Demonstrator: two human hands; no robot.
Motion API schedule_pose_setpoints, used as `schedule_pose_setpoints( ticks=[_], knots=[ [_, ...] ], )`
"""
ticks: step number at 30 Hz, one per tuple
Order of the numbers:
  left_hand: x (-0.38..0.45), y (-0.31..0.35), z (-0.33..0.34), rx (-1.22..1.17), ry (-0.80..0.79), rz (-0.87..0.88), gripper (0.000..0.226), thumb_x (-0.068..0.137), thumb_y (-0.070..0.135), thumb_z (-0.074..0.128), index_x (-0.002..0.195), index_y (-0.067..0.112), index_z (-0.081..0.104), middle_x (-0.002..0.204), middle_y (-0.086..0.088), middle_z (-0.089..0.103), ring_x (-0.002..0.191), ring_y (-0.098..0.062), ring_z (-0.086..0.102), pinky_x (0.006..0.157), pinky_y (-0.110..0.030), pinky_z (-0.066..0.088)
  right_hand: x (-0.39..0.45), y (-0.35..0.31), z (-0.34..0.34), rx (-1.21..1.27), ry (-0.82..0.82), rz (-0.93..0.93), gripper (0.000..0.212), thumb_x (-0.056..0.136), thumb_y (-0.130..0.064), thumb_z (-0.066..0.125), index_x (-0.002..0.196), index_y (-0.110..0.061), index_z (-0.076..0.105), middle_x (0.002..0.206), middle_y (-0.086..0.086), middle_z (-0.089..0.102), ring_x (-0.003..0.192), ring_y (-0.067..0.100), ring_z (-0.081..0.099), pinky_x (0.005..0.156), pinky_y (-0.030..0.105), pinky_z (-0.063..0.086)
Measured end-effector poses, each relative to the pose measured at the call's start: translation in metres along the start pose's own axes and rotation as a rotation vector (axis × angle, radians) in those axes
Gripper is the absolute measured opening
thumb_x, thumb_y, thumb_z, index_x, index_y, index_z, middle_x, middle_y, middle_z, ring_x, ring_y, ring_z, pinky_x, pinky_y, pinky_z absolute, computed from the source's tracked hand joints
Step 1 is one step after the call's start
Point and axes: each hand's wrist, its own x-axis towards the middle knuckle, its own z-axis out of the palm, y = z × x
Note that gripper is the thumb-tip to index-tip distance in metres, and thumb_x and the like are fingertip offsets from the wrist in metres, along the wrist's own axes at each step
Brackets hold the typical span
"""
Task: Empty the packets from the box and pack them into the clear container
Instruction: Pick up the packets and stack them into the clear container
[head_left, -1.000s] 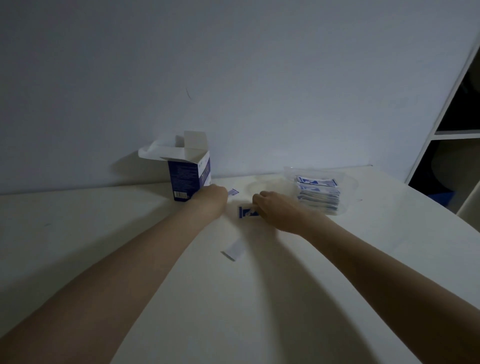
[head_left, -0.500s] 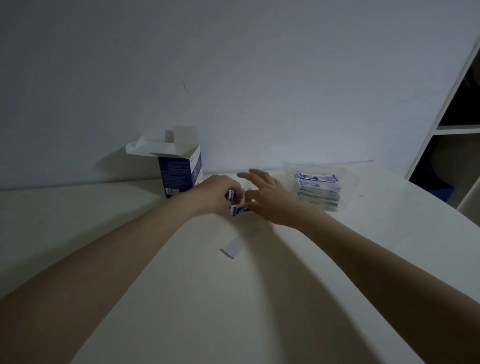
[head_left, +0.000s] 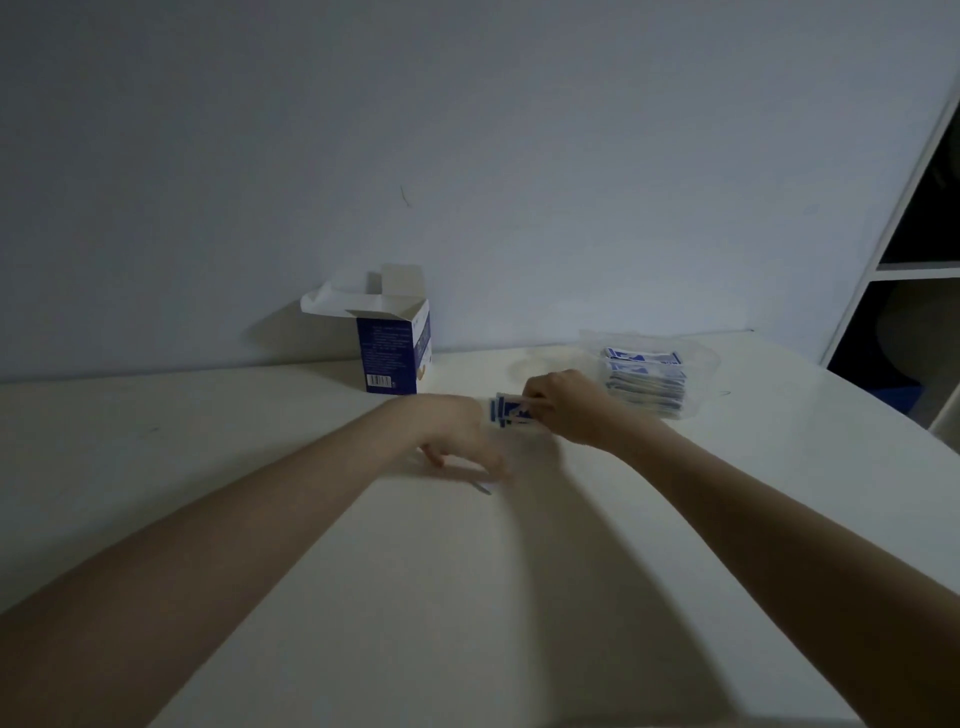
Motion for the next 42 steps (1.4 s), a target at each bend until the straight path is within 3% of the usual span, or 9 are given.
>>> schedule_pose_setpoints(
  ticks=[9,14,19,24,28,33,36,39,42],
  knots=[
    [-0.007,0.022,0.015,-0.05,0.068,-0.046,0.009,0.082,0.004,0.059,0.075,0.01,0.059,0.072,-0.004,0.07,0.058,-0.014,0.062,0.073,-0.027,0.058,-0.018,-0.011,-0.017,0.617,-0.231,0.169,0.026,0.091,-0.006,0.051,0.066,-0.013,0.05,0.068,0.001,0.045,0.065,0.014,0.044,0.055,0.022,0.034],
    [-0.013,0.034,0.019,0.178,0.185,-0.039,0.021,0.082,0.013,0.059,0.064,0.01,0.049,0.067,-0.004,0.048,0.072,-0.021,0.051,0.061,-0.024,0.042,-0.025,-0.013,-0.014,0.543,-0.293,0.141,0.011,0.092,-0.004,0.047,0.095,0.001,0.056,0.092,0.012,0.053,0.086,0.021,0.051,0.066,0.026,0.042],
    [-0.004,0.017,0.025,-0.143,0.334,-0.022,0.033,0.081,0.019,0.064,0.112,0.01,0.057,0.114,-0.005,0.052,0.101,-0.024,0.058,0.074,-0.021,0.04,-0.029,-0.008,-0.013,0.606,-0.261,0.152,0.012,0.092,-0.003,0.047,0.096,0.001,0.057,0.093,0.013,0.052,0.088,0.022,0.05,0.074,0.033,0.042],
    [-0.005,0.001,0.013,-0.514,0.216,0.136,0.013,0.078,0.014,0.073,0.073,0.01,0.062,0.075,-0.008,0.058,0.059,-0.015,0.055,0.063,-0.024,0.05,-0.03,0.002,-0.01,0.807,-0.25,0.205,0.019,0.092,0.0,0.044,0.08,-0.01,0.054,0.089,0.01,0.051,0.082,0.02,0.052,0.069,0.026,0.045],
    [-0.001,-0.008,0.002,-0.844,0.329,0.087,0.009,0.084,0.008,0.066,0.087,-0.001,0.066,0.067,-0.007,0.061,0.042,-0.002,0.057,0.047,-0.011,0.049,-0.028,0.011,-0.015,1.051,-0.068,0.265,0.026,0.096,0.0,0.038,0.075,-0.012,0.05,0.09,0.014,0.051,0.077,0.022,0.053,0.064,0.027,0.045],
    [0.004,-0.015,-0.002,-1.105,0.313,0.077,0.015,0.088,-0.002,0.059,0.102,-0.005,0.062,0.074,-0.011,0.064,0.044,-0.001,0.062,0.054,-0.011,0.052,-0.019,0.008,-0.024,0.927,-0.05,0.2,0.031,0.094,-0.001,0.043,0.067,-0.015,0.042,0.081,0.008,0.049,0.089,0.021,0.045,0.075,0.031,0.04],
    [0.004,-0.007,0.0,-1.128,0.229,0.155,0.015,0.089,-0.007,0.052,0.093,0.003,0.062,0.079,-0.009,0.064,0.058,-0.006,0.066,0.059,-0.012,0.053,-0.014,-0.006,-0.024,0.592,-0.143,0.138,0.029,0.091,-0.006,0.051,0.065,-0.013,0.041,0.074,0.004,0.046,0.081,0.019,0.042,0.056,0.017,0.032],
    [0.007,-0.002,-0.001,-1.069,0.188,0.192,0.022,0.088,-0.011,0.049,0.085,0.008,0.06,0.084,-0.008,0.063,0.073,-0.012,0.062,0.061,-0.013,0.055,-0.008,-0.011,-0.023,0.42,-0.054,0.088,0.01,0.089,-0.013,0.057,0.092,-0.009,0.048,0.098,0.015,0.06,0.085,0.025,0.053,0.056,0.021,0.038],
    [0.011,-0.003,-0.008,-0.954,0.228,0.224,0.017,0.086,-0.007,0.054,0.093,0.008,0.058,0.095,-0.006,0.061,0.08,-0.01,0.059,0.063,-0.013,0.054,-0.008,-0.01,-0.032,0.266,0.015,0.049,0.031,0.093,-0.014,0.05,0.121,-0.003,0.041,0.101,0.016,0.062,0.085,0.028,0.056,0.05,0.021,0.036]
  ],
)
